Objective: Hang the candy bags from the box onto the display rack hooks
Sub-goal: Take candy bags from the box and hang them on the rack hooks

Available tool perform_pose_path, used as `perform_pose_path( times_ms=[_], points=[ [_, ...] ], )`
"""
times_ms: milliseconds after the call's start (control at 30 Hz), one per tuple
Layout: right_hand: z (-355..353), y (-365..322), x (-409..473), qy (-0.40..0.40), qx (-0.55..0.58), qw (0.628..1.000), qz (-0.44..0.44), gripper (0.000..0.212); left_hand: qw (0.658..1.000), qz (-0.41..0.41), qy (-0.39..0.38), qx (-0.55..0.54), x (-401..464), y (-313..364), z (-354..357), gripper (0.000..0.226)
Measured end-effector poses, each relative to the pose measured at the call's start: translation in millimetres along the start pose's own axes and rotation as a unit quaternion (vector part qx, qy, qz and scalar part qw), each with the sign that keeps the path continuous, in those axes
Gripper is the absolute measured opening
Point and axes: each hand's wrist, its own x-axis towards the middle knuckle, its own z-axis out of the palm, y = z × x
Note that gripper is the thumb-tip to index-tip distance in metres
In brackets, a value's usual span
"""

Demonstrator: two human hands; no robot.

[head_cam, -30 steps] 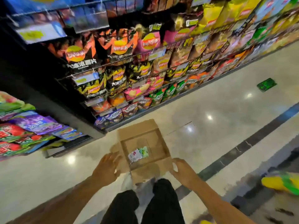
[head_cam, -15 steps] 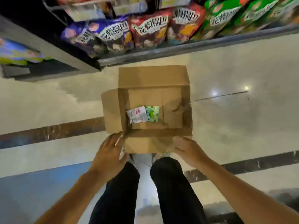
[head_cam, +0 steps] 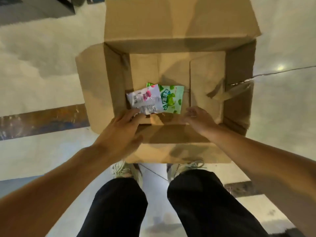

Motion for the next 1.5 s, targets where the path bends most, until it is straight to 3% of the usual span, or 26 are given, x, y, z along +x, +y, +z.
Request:
perform_pose_path(
  times_ms=[100,267,400,567,700,867,933,1033,1067,1133,1300,1400,1500],
  points=[
    [17,-5,31,0.02,0.032,0.999,0.024,0.022,1.0,0.015,-0.01,0.014,28,-15,15,0.057],
    [47,-7,57,0.064,0.059,0.996,0.029,0.033,0.999,0.031,-0.006,0.041,53,-32,29,0.061],
    [60,-4,51,0.104,0.087,0.991,0.021,0.02,1.0,0.022,-0.02,0.002,46,-32,33,0.051],
    [36,-7,22,0.208,0.125,0.97,0.003,0.03,0.999,0.009,-0.035,-0.013,29,-24,18,0.056],
    [3,-8,2,0.241,0.172,0.955,-0.012,0.027,0.998,-0.004,-0.046,-0.035,32,-19,9,0.057],
    [-26,-1,21,0.249,0.213,0.944,0.019,0.025,0.998,-0.055,0.021,-0.031,62,-16,17,0.061],
    [-27,3,36,0.241,0.243,0.939,0.038,0.039,0.997,-0.067,0.039,-0.003,79,-17,31,0.069],
    [-17,9,60,0.244,0.271,0.928,0.079,0.081,0.996,-0.082,0.03,0.017,102,-22,55,0.089],
    [-14,10,67,0.247,0.281,0.923,0.088,0.084,0.995,-0.086,0.023,0.039,107,-24,65,0.097],
    [-8,12,78,0.25,0.304,0.914,0.095,0.071,0.992,-0.09,0.024,0.089,113,-29,82,0.105],
    [3,22,84,0.245,0.352,0.901,0.067,0.043,0.981,-0.074,0.109,0.143,121,-41,101,0.09],
    [1,33,72,0.237,0.347,0.906,0.058,0.046,0.979,-0.035,0.137,0.146,118,-43,95,0.08],
    [-7,37,49,0.219,0.343,0.913,0.024,0.043,0.987,-0.042,0.135,0.081,110,-40,75,0.078]
  ],
)
